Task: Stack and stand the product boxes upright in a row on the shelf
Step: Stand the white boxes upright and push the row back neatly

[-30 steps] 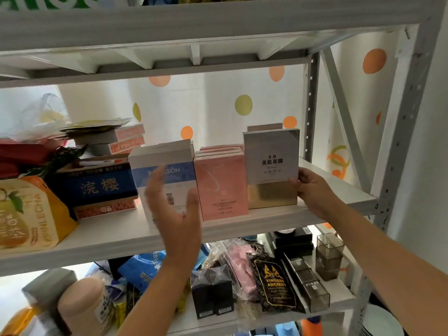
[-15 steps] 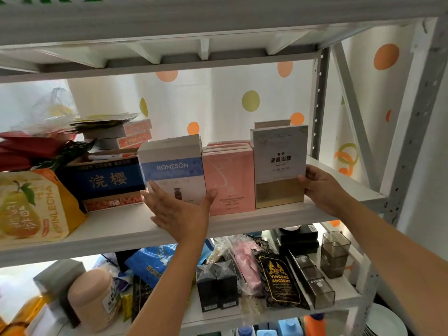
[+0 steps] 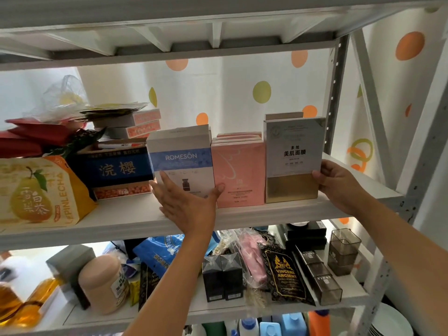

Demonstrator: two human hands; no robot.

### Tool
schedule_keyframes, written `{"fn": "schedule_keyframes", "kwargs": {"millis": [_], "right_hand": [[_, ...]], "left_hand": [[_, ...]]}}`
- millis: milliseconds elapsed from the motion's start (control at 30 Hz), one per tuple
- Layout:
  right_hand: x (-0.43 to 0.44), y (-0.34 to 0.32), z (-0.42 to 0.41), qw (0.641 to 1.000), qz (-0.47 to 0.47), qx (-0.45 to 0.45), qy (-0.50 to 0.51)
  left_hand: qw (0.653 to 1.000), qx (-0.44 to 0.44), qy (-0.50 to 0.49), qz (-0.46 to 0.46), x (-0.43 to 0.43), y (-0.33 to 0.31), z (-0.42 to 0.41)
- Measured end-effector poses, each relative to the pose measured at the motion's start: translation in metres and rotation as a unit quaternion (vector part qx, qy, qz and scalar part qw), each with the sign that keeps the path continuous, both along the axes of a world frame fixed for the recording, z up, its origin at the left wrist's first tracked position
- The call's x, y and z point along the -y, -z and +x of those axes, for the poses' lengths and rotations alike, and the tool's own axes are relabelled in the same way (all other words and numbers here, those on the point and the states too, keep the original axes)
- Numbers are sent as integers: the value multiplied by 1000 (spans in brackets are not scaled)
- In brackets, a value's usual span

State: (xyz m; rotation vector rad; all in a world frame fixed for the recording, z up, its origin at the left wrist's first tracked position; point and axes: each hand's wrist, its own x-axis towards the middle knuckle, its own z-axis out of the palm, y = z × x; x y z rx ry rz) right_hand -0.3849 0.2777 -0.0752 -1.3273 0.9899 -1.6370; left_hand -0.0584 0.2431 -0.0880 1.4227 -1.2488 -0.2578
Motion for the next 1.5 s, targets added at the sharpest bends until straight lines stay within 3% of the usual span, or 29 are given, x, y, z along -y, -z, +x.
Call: {"fn": "schedule_keyframes", "kwargs": {"millis": [433,500,567,667,833,1000,1100,1267,1367,1500], "right_hand": [[-4,-3,4,999,28,-11,-12],[-7,-7,5,999,35,-17,-14],[-9,-10,6,999,42,-29,-19],[-10,-16,9,999,36,-33,-19],[-13,-21,9,999,23,-32,-9],[-18,-26,5,998,22,-56,26],[-23,-34,-2,998,12,-23,64],[-6,-61,-29,988,-15,92,121],[22,-91,-49,988,-16,68,140],[67,-144,-67,987,-32,-6,157]], "left_hand": [[1000,3,-10,-24,-3,-2,0],[993,35,-14,-110,-8,-5,-4],[965,69,13,-253,-16,-13,-12],[904,98,159,-384,-28,-25,-31],[872,104,381,-289,-46,-31,-69],[862,24,505,-27,-59,-37,-102],[835,-33,546,54,-64,-43,-127],[829,-28,558,17,-80,-92,-194],[850,-8,524,-47,-71,-159,-219],[874,193,431,-112,-15,-258,-206]]}}
